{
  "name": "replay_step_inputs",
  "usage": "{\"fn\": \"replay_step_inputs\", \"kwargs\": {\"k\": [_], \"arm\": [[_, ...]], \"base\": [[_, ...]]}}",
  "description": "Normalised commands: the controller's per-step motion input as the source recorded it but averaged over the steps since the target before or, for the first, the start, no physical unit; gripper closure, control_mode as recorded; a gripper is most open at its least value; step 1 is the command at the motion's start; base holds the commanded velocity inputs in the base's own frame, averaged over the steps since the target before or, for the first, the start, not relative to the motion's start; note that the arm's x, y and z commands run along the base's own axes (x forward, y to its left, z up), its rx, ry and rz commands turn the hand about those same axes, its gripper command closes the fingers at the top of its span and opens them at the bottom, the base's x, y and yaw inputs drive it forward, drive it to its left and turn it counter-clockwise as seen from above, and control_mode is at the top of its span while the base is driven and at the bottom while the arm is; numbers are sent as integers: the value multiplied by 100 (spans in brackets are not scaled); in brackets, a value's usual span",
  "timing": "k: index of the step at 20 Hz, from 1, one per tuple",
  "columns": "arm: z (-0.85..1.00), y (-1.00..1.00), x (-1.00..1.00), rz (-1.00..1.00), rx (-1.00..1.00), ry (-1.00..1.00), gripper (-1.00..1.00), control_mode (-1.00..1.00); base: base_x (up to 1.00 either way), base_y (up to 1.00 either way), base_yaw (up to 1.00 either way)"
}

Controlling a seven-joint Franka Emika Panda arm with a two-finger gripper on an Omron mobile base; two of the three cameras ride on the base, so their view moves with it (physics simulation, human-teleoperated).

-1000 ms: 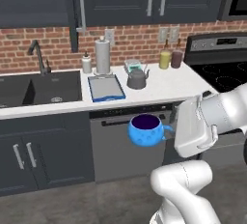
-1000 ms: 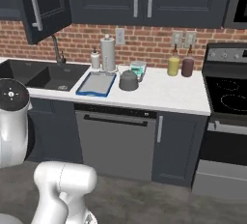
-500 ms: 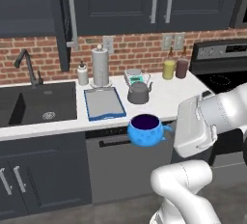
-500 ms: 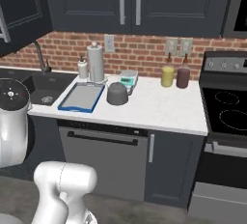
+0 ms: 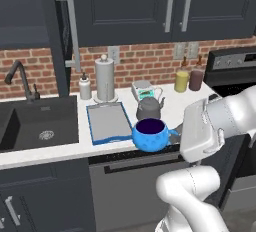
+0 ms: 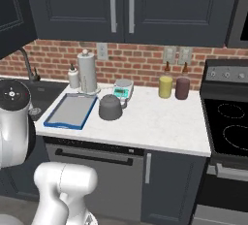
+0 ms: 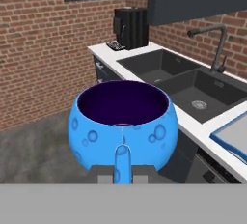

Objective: Pick the kettle from the counter and place it on the tray. Then pick the mug from the cabinet and place it on the tray. Then close the cabinet doors.

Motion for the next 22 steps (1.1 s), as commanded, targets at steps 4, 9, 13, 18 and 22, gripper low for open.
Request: {"fn": "replay_step_inputs", "kwargs": {"k": [4, 9, 13, 18, 22], "arm": [[0, 0, 0, 0, 0, 0, 100, 100], [0, 0, 0, 0, 0, 0, 100, 100], [0, 0, 0, 0, 0, 0, 100, 100], [0, 0, 0, 0, 0, 0, 100, 100], [0, 0, 0, 0, 0, 0, 100, 100]], "base": [[25, -8, -4], [25, 0, -3], [33, 0, -1], [41, 5, 0], [10, 0, 0]]}}
